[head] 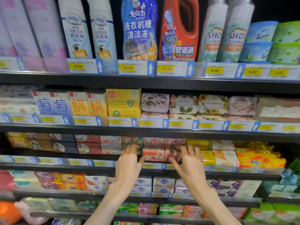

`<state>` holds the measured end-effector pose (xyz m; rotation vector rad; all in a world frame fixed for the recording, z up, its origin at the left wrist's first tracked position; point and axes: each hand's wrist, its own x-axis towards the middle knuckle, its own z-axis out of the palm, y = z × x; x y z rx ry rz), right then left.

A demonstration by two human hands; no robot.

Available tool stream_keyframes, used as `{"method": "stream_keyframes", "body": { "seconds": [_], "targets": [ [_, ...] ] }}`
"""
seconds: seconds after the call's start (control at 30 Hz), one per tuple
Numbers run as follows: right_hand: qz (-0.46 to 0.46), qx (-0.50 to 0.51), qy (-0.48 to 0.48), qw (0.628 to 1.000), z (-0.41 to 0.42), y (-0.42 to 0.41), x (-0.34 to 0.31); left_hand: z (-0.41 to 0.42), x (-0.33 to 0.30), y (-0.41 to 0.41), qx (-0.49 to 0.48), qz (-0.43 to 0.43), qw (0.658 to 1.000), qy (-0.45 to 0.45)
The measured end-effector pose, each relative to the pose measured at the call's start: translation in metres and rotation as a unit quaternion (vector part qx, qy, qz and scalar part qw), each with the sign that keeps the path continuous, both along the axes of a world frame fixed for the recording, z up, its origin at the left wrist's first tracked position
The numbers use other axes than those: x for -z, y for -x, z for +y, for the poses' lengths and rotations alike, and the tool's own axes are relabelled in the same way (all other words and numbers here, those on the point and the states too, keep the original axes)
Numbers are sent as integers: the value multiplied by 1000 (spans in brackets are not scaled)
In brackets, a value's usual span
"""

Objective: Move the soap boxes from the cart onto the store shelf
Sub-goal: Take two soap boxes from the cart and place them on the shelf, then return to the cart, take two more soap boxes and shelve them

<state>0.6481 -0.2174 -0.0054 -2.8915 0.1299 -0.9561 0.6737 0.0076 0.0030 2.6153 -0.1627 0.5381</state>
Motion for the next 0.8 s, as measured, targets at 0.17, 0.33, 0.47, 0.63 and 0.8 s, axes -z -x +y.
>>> {"method": "stream_keyframes", "body": {
  "seconds": [0.17,0.33,0.47,0.63,0.8],
  "targets": [
    [30,-176,17,984,63,0,-10,47,0,46,-67,-58,993,-76],
    [58,-375,7,925,138,4,-6,116,9,117,-174,-32,981,-75],
    [80,-512,25,855,218,19,1,176,19,191,-292,7,953,-85],
    [90,-635,31,766,335,72,-1,246,25,301,-422,17,902,-87],
    [87,-721,43,686,450,145,-5,322,32,397,-498,25,862,-89]
  ]
}}
